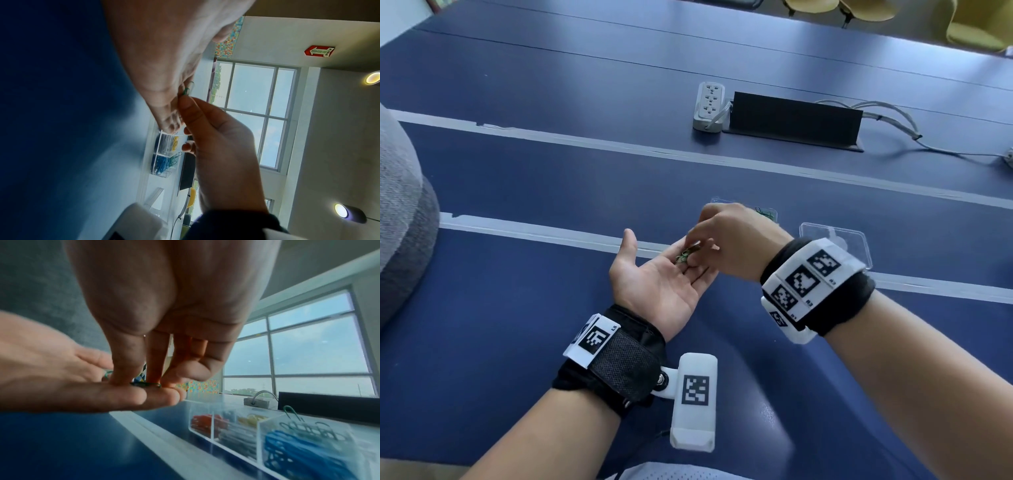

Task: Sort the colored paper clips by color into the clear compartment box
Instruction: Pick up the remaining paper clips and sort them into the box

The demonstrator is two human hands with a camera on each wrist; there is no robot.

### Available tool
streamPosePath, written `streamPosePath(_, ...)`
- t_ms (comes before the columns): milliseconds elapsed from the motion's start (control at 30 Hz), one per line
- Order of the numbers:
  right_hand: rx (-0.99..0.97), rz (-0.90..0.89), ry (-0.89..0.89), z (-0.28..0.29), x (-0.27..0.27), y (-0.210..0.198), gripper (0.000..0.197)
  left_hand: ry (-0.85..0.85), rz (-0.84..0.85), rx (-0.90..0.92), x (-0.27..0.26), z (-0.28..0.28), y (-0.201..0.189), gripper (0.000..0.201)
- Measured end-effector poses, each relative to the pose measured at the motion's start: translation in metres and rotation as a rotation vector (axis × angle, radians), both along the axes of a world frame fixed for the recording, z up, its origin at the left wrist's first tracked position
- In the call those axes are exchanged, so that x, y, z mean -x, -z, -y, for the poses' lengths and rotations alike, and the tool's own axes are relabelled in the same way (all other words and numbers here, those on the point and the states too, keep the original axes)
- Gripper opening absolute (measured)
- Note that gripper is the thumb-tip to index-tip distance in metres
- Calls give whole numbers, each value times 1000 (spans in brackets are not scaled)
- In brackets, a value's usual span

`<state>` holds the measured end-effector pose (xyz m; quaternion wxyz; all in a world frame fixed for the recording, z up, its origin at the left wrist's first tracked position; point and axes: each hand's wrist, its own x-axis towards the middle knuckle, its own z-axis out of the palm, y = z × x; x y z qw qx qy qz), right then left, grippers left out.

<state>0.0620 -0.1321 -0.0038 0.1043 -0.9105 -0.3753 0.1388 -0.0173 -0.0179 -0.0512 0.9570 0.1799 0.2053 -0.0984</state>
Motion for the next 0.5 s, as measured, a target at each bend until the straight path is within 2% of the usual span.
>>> streamPosePath(200,-67,152,-99,3,10,14,22,-4,36,49,0,3,5,91)
streamPosePath(300,-145,152,-73,7,11,12,19,-8,27,44,-2,5,6,84)
streamPosePath(433,-331,131,126,21,-9,5,17,1,-26,-44,-4,7,2,48)
streamPosePath(500,-320,152,292,36,-28,0,15,12,-39,-76,-5,7,3,36)
